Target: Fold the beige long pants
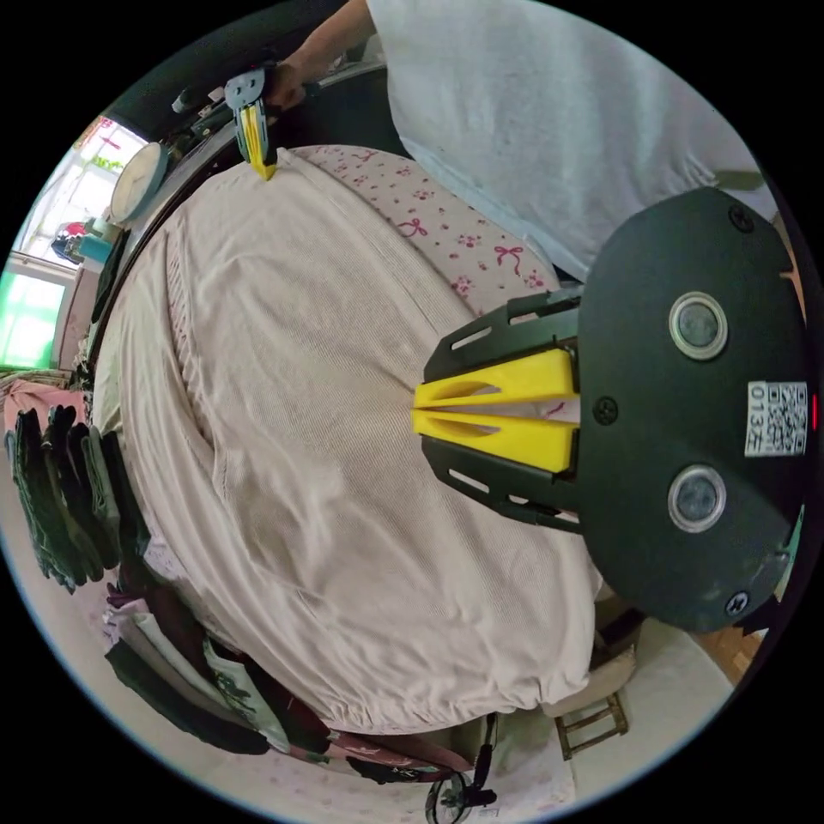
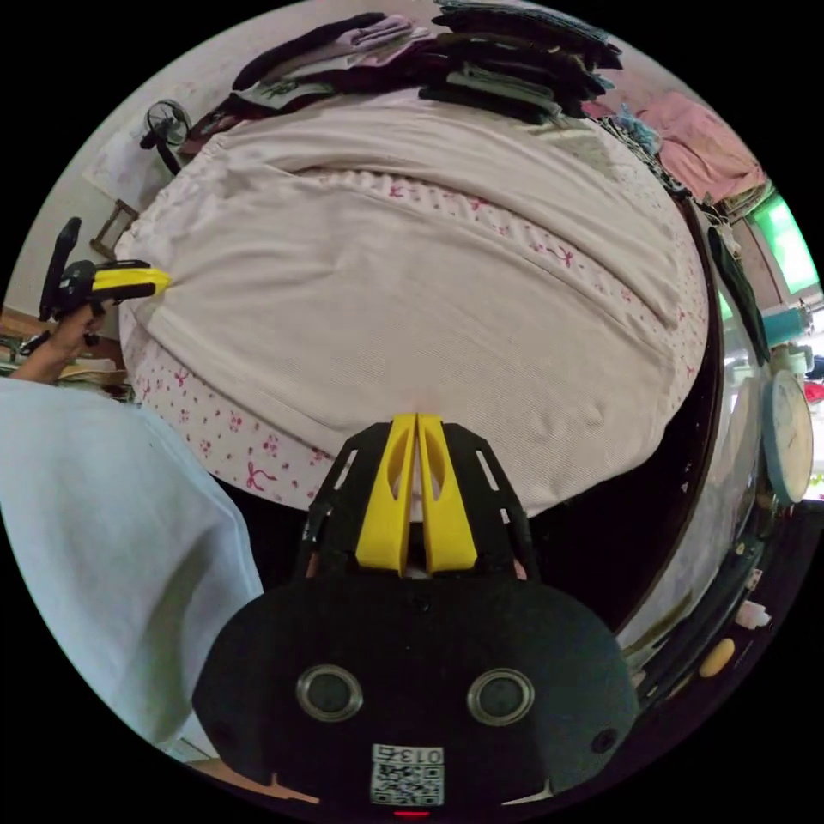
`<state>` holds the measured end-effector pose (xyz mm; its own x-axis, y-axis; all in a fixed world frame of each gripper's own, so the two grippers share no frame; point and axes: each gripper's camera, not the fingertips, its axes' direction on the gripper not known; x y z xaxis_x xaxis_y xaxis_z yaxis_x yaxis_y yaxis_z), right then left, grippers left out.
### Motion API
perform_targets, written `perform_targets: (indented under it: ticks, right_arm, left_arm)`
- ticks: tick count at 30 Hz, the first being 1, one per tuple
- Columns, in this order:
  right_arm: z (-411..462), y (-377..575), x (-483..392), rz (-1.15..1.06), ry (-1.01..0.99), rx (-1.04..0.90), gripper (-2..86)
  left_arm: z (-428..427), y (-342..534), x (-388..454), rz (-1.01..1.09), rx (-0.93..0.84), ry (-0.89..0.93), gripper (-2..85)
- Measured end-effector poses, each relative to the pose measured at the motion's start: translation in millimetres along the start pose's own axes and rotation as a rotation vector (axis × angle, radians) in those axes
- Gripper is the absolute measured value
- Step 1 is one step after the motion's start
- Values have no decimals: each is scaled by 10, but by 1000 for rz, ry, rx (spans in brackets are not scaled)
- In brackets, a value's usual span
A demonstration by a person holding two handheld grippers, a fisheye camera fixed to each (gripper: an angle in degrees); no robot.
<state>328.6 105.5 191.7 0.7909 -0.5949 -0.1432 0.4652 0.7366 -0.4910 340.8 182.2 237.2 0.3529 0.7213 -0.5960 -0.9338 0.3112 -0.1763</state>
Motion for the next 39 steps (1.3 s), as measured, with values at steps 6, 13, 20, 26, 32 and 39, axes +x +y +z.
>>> perform_targets:
  ticks: [6,13,20,26,32,39]
  right_arm:
    - [-186,-466,-59,-53,-12,62,-1]
    - [-83,-1168,-75,-96,5,70,-2]
    - [-386,-1333,641,59,12,224,2]
    - [-642,-2000,1548,88,26,296,29]
    - [-614,-2783,2274,92,19,269,75]
    - [-532,-3286,2632,-17,51,145,95]
  left_arm:
    - [-152,-203,-438,-121,87,-68,-3]
    - [120,-422,-940,-253,41,26,-3]
    - [-27,-416,-1142,-260,57,-89,0]
    - [-181,-1031,-1875,-265,65,-172,17]
    - [-34,-1827,-2331,-106,-92,-337,71]
    - [458,-2274,-2421,87,-270,-410,88]
